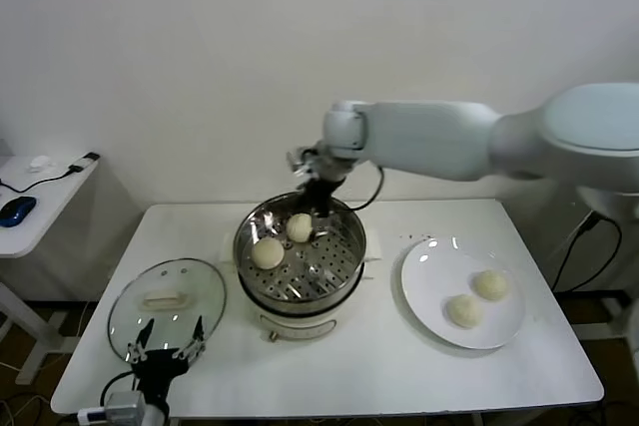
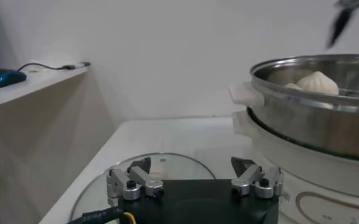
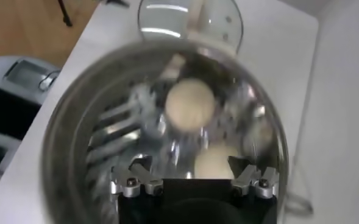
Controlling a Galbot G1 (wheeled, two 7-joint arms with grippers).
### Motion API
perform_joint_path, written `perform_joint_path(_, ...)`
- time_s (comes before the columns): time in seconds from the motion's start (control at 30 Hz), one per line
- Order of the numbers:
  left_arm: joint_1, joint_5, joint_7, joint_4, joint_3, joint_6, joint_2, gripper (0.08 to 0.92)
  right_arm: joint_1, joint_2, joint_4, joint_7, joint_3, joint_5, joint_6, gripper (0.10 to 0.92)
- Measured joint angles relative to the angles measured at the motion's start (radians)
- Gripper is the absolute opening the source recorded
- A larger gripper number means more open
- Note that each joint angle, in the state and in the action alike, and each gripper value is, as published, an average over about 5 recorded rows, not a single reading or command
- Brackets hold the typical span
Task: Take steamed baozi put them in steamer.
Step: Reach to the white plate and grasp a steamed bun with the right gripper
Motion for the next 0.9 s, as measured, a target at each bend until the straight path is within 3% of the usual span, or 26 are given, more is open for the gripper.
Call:
perform_joint_path(0.47,0.004,0.006,0.0,0.01,0.004,-0.002,-0.007,0.823,0.028,-0.457,0.216,-0.001,-0.138,-0.247,0.011,0.823)
perform_joint_path(0.9,0.008,0.008,-0.003,0.017,0.008,-0.007,-0.012,0.823,-0.182,-0.592,0.241,0.084,-0.056,-0.393,-0.054,0.823)
